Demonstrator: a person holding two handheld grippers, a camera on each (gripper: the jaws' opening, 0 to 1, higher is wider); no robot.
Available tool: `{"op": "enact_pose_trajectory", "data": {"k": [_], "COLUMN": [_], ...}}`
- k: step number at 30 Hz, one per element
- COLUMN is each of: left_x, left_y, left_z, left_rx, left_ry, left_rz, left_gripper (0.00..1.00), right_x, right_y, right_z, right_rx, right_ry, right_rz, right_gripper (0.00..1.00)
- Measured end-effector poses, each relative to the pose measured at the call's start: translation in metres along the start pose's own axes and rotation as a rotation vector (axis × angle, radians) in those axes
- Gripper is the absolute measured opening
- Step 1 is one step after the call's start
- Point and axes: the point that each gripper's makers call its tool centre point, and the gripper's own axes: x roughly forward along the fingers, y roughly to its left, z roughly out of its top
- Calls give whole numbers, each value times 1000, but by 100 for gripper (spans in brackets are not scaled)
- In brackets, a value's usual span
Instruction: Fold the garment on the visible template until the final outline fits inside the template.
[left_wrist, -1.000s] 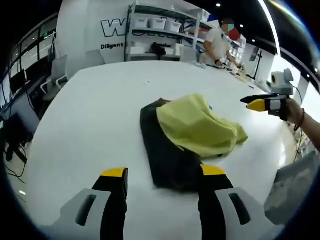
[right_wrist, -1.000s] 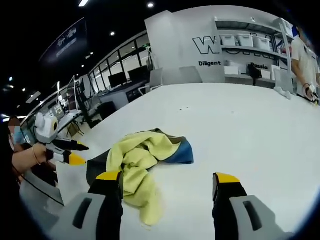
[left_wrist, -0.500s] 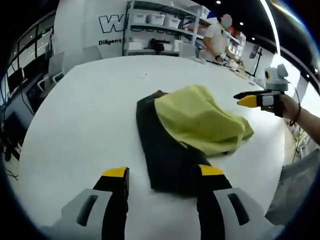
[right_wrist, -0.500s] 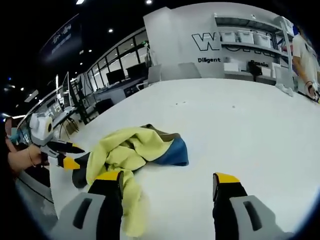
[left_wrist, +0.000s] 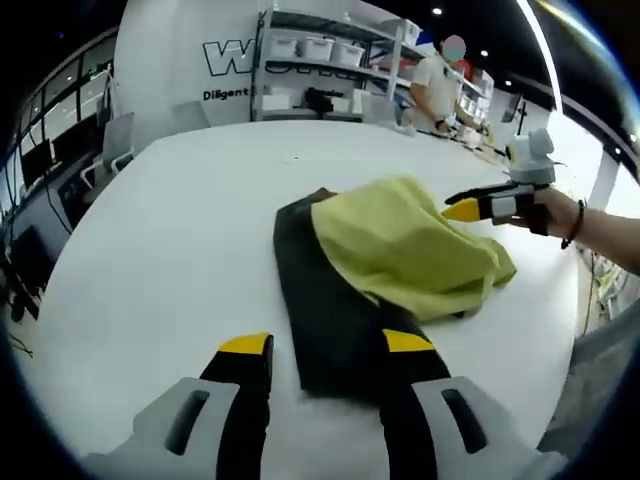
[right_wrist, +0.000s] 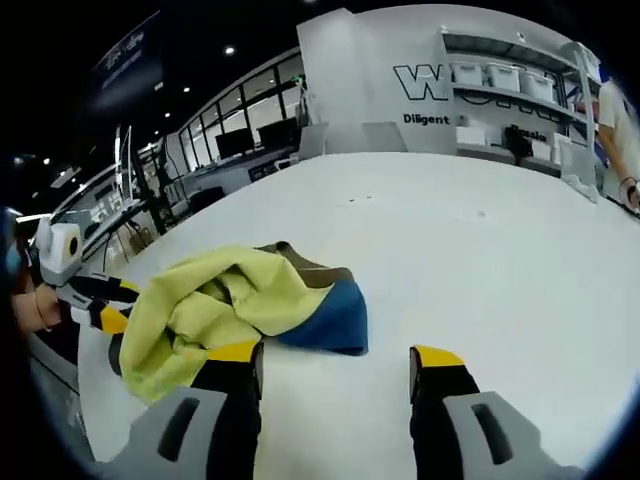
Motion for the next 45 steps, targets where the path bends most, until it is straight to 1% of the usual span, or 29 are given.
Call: {"op": "enact_pose_trajectory", "data": {"k": [4, 7, 9, 11, 12, 14, 15, 18, 20, 22, 24, 26, 27, 29, 31, 37, 39, 41, 42, 45], "left_x": [2, 3, 3, 4, 4, 5, 5, 6, 8, 8, 8, 7, 6, 3, 1, -6, -9, -10, -12, -15], "left_y": [-2, -3, -4, -5, -5, -5, -4, -2, 2, 3, 4, 7, 9, 10, 12, 16, 23, 25, 31, 42], "left_z": [-2, -4, -6, -6, -6, -6, -7, -8, -12, -12, -12, -11, -8, -5, -1, 11, 16, 17, 20, 26], "left_rx": [-4, -12, -19, -14, -11, -6, -4, -8, -6, 0, -1, 10, 14, 26, 32, 38, 41, 44, 52, 68], "left_ry": [10, 20, 28, 29, 27, 31, 34, 39, 57, 55, 58, 57, 42, 39, 27, -4, -15, -16, -17, -26], "left_rz": [-12, -16, -19, -23, -21, -25, -24, -14, 6, 12, 18, 33, 49, 54, 61, 69, 84, 87, 100, 118], "left_gripper": [38, 37, 33, 29, 27, 23, 23, 21, 19, 18, 17, 13, 11, 9, 7, 5, 5, 5, 5, 4], "right_x": [6, 10, 11, 14, 15, 16, 18, 21, 22, 23, 25, 24, 23, 22, 21, 13, 10, 8, 4, -1], "right_y": [1, 0, -1, -2, -2, 0, -2, -3, -3, -3, -4, -6, -7, -8, -10, -9, -11, -12, -16, -20], "right_z": [0, 0, 1, 2, 3, 4, 4, 0, -2, 0, 1, 1, 2, 6, 8, 19, 27, 30, 36, 44], "right_rx": [-7, -8, -18, -37, -68, -68, -71, -79, -75, -71, -64, -85, -92, -79, -74, -87, -101, -113, -137, -157], "right_ry": [1, 6, 3, 0, 1, 5, 3, 14, 17, 9, 15, 26, 23, 11, 16, -1, -11, -14, -10, -18], "right_rz": [12, 6, 3, 0, -5, -5, -4, -10, -7, -9, -12, -21, -23, -24, -27, -39, -51, -55, -70, -86], "right_gripper": [46, 47, 44, 38, 37, 37, 36, 27, 19, 15, 13, 5, 0, 0, 0, 0, 0, 0, 0, 0]}}
